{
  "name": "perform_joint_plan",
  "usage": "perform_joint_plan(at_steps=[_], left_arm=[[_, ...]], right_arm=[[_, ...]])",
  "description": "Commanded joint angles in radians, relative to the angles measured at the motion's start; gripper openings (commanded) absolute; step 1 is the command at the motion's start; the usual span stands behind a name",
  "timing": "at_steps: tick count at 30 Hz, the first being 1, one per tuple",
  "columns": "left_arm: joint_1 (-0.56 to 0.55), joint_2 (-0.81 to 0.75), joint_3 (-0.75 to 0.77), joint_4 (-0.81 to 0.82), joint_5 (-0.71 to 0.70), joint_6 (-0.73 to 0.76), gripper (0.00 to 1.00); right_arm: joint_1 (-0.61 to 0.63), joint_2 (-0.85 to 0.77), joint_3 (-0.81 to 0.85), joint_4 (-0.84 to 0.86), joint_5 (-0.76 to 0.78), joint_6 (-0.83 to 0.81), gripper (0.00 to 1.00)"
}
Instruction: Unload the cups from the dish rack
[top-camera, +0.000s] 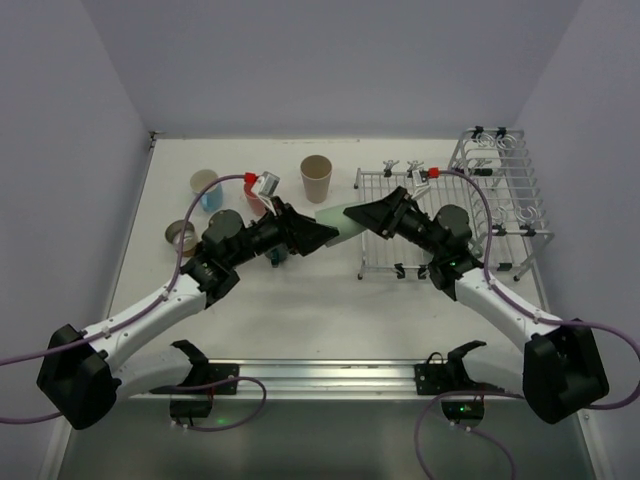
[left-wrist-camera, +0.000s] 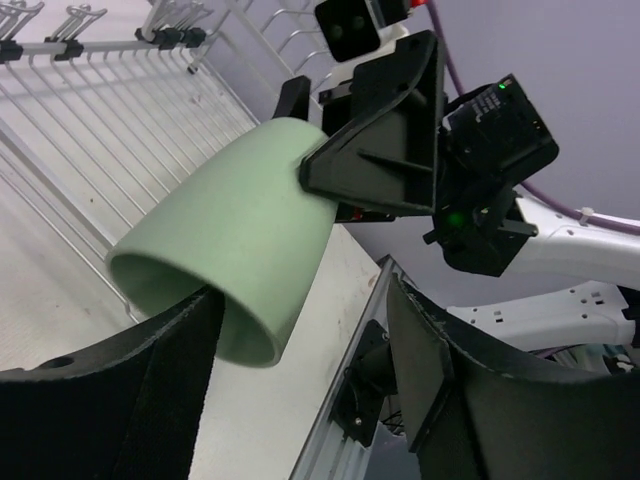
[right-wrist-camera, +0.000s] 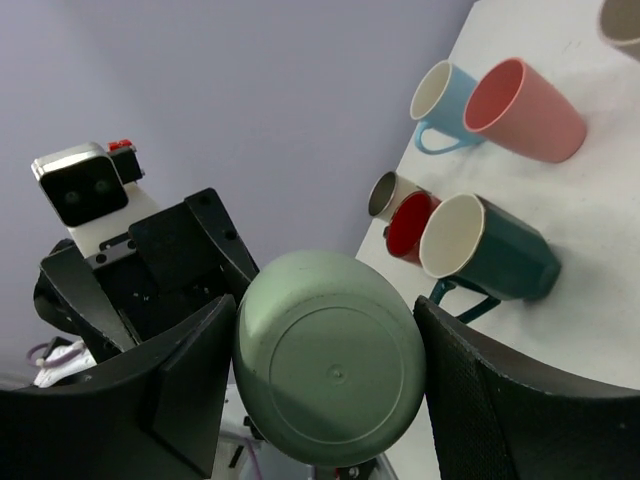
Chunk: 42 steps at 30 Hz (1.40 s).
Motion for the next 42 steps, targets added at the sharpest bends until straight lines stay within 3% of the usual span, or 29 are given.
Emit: perform_joint_plan(at_steps=[1, 4, 7, 8, 10, 11, 14, 18, 23, 27, 35, 42], left_arm=[[-0.016, 0.023, 0.008, 0.113, 0.031, -0.024, 0.65], [-0.02, 0.029, 0.008, 0.124, 0.022, -0.018, 0.5], [-0.02, 0.009, 0.011, 0.113, -0.008, 0.005, 0.17], [-0.02, 0.005, 0.022, 0.099, -0.021, 0.015, 0.0], [-0.02, -0.009, 0.038, 0.043, -0.064, 0.042, 0.0], [-0.019, -0.012, 0.057, 0.026, -0.076, 0.051, 0.0], [-0.019, -0.021, 0.15, -0.095, -0.155, 0.118, 0.0], [0.003, 0.018, 0.357, -0.418, -0.333, 0.259, 0.0], [0.194, 0.146, 0.621, -0.741, -0.306, 0.34, 0.0], [0.262, 0.268, 0.79, -0.949, -0.337, 0.425, 0.0], [0.296, 0.446, 1.024, -1.217, -0.446, 0.534, 0.0], [0.296, 0.623, 1.172, -1.369, -0.479, 0.574, 0.0]], right_arm=[[0.031, 0.033, -0.008, 0.143, -0.041, 0.066, 0.33], [0.059, 0.058, 0.003, 0.16, -0.047, 0.077, 0.33], [0.075, 0.079, 0.004, 0.176, -0.048, 0.088, 0.35], [0.08, 0.083, 0.0, 0.186, -0.048, 0.095, 0.45], [0.085, 0.092, -0.005, 0.196, -0.054, 0.1, 0.64], [0.086, 0.098, -0.008, 0.188, -0.057, 0.098, 0.82], [0.086, 0.081, -0.031, 0.15, -0.048, 0.079, 0.99], [0.086, 0.011, -0.046, -0.017, 0.001, -0.009, 0.99], [0.088, -0.095, -0.054, -0.196, 0.054, -0.111, 0.99], [0.088, -0.157, -0.017, -0.356, 0.108, -0.21, 0.99], [0.088, -0.252, 0.147, -0.759, 0.17, -0.489, 0.99], [0.086, -0.301, 0.133, -0.798, 0.235, -0.552, 0.99]])
